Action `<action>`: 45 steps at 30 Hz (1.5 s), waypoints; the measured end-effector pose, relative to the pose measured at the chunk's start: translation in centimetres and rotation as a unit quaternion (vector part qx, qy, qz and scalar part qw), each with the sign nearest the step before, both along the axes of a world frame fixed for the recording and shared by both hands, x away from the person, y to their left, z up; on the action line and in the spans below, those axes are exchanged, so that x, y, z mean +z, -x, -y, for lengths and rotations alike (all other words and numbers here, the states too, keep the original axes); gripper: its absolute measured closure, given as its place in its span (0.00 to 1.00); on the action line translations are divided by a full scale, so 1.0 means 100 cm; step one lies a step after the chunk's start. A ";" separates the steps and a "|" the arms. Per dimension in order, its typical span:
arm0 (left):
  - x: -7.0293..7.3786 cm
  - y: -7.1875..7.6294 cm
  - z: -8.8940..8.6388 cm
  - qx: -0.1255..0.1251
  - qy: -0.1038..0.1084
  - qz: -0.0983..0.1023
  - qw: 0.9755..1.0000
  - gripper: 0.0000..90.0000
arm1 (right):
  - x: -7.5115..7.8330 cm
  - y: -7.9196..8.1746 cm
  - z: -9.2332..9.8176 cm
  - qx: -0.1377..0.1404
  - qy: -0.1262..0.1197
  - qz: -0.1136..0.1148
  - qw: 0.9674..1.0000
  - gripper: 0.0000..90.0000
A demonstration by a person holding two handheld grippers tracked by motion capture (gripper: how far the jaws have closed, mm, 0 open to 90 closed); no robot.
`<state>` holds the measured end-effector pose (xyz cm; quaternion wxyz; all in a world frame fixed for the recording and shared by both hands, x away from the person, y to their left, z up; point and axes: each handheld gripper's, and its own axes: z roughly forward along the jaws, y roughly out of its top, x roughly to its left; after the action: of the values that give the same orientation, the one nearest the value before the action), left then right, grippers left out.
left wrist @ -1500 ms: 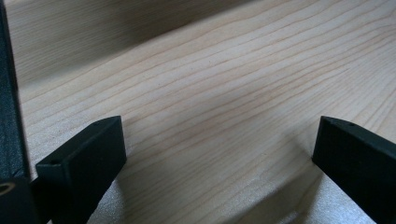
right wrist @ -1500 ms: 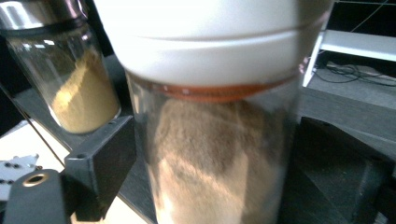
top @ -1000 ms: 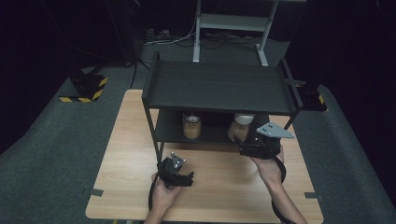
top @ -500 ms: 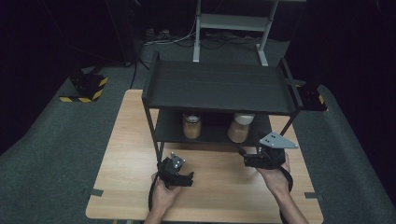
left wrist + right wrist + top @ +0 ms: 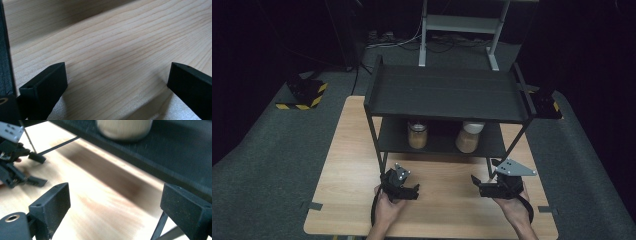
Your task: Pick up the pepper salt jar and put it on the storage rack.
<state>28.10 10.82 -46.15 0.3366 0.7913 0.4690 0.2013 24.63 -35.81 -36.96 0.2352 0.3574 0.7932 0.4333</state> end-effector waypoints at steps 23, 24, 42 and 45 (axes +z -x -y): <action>0.000 0.000 0.000 0.000 0.000 0.000 1.000 0.03 | -0.064 0.003 0.026 -0.063 0.009 -0.071 0.995 0.10; 0.000 0.000 0.000 0.000 0.000 0.000 1.000 0.03 | -0.068 0.003 0.027 -0.069 0.007 -0.075 0.995 0.10; 0.000 0.002 0.001 0.003 0.000 0.000 1.000 0.03 | -0.093 0.002 0.036 -0.101 0.003 -0.089 0.991 0.10; 0.001 0.002 0.001 0.002 -0.002 -0.001 1.000 0.03 | -0.093 0.002 0.036 -0.103 0.003 -0.089 0.991 0.11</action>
<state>27.89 10.73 -46.09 0.3342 0.7913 0.4703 0.2026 24.39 -39.42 -46.30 0.2082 0.4737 0.7712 0.3709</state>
